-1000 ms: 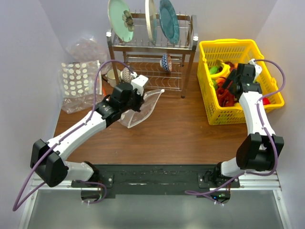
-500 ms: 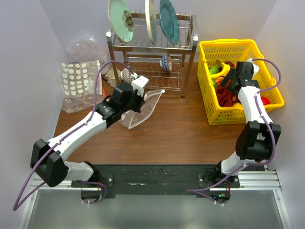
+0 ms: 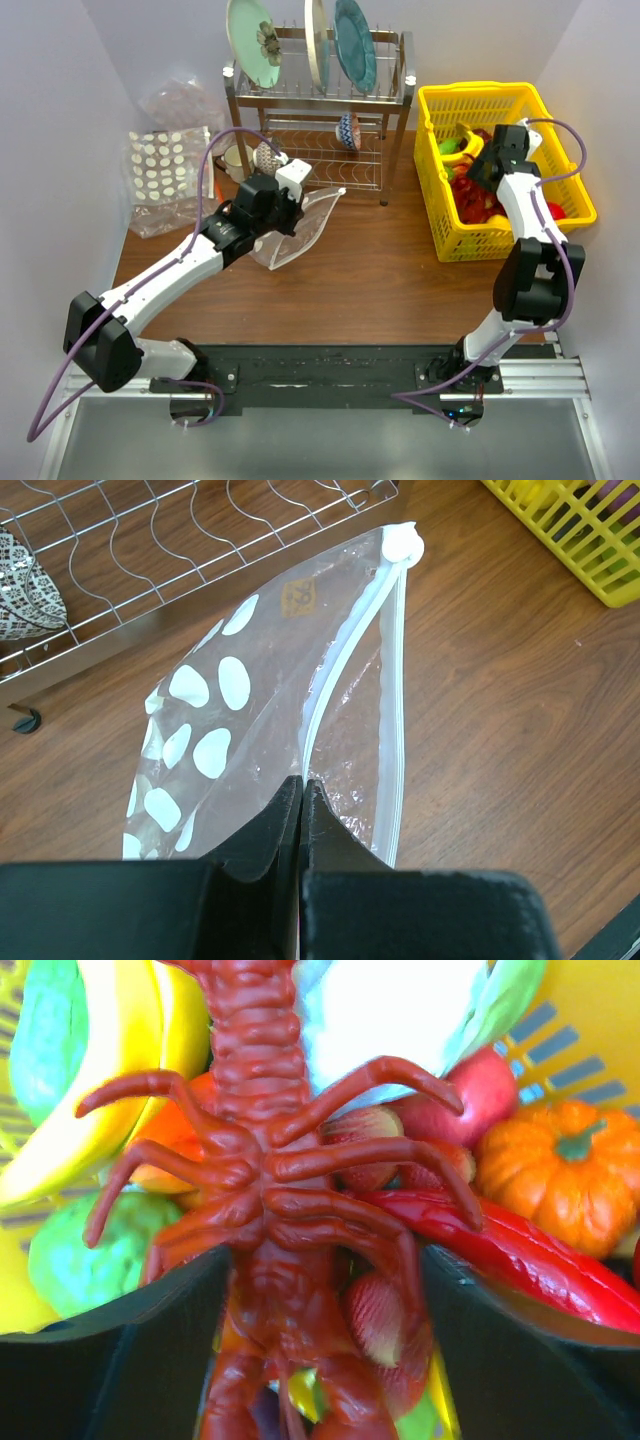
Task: Place the food in the zip-top bag and seal the zipper
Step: Adjust the fake lobster in the bin.
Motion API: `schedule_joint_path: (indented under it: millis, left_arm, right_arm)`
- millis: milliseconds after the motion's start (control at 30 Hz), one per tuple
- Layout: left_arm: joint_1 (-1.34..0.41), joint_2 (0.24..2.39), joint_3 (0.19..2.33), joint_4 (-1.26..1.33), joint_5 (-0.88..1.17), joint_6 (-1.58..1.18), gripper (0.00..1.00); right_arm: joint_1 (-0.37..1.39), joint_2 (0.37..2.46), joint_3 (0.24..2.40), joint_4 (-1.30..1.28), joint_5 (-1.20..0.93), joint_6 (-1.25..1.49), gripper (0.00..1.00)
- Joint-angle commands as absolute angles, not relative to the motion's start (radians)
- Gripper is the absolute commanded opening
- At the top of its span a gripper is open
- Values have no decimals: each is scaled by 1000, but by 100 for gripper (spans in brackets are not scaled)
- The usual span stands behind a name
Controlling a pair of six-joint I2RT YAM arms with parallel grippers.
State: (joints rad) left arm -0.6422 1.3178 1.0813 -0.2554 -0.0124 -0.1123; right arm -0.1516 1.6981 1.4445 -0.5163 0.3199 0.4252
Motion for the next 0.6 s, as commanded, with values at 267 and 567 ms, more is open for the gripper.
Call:
schedule_joint_path:
  millis: [267,567]
  left_arm:
    - [-646,1282,1074,-218,-31,-104,0]
    - [-646,1284,1072,-219,-46,-101,0]
  right_arm:
    - [-149,1750,1667,-457,109,483,31]
    - [-149,1896,1911,-405,34,508,48]
